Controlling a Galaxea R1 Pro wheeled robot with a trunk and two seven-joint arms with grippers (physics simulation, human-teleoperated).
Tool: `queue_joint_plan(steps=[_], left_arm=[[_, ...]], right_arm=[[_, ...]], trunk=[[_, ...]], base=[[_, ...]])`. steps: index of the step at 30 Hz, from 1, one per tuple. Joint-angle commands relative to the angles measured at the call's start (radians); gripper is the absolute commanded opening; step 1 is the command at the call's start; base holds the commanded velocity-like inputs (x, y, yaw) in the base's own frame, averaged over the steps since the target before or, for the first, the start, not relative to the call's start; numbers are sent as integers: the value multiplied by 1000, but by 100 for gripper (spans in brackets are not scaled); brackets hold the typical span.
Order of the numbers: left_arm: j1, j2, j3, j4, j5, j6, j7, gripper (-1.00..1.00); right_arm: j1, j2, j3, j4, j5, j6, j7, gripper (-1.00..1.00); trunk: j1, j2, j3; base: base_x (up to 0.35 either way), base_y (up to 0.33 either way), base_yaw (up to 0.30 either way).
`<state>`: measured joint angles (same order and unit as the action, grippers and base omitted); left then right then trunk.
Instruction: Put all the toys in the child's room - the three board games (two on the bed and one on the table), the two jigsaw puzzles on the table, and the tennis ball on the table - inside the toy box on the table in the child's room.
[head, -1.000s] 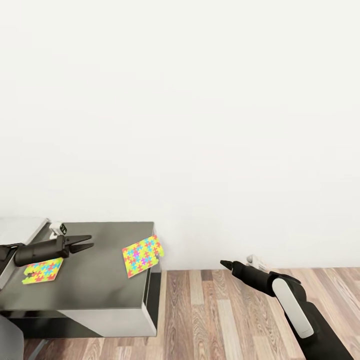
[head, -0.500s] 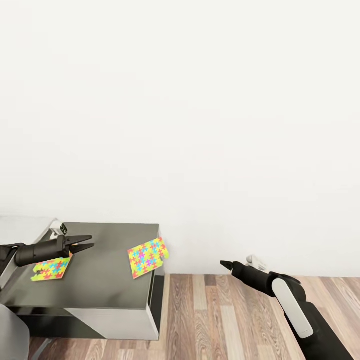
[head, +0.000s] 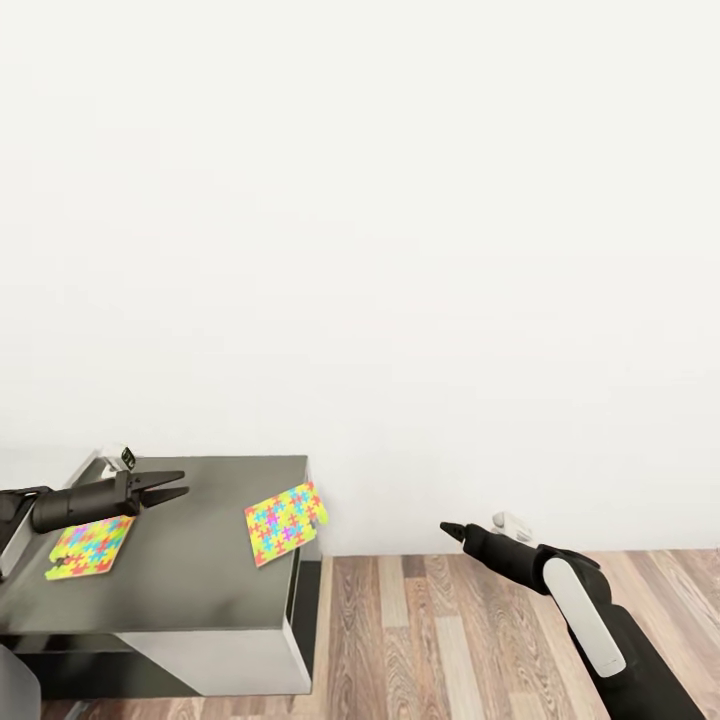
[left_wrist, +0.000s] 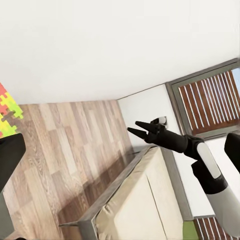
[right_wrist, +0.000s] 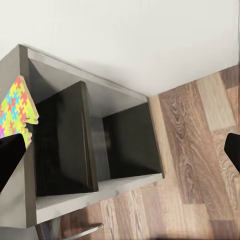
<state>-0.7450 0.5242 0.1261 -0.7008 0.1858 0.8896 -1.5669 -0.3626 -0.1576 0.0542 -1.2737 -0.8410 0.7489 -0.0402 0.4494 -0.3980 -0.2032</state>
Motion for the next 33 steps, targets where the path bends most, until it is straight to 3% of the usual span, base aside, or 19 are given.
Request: queue_joint_plan(steps=[1,33], left_arm=[[-1,0,0,0,0,11,-4,100],[-1,-1,0,0,-2,11,-4,100]], right_arm=[[-1,-1,2,-1,-4,-2,-4,100],[-1,0,6,-3,0,-20,-4,100]], trunk=[[1,-2,0],[1,-2,52]], base=[[0,0,-108],[0,0,9]])
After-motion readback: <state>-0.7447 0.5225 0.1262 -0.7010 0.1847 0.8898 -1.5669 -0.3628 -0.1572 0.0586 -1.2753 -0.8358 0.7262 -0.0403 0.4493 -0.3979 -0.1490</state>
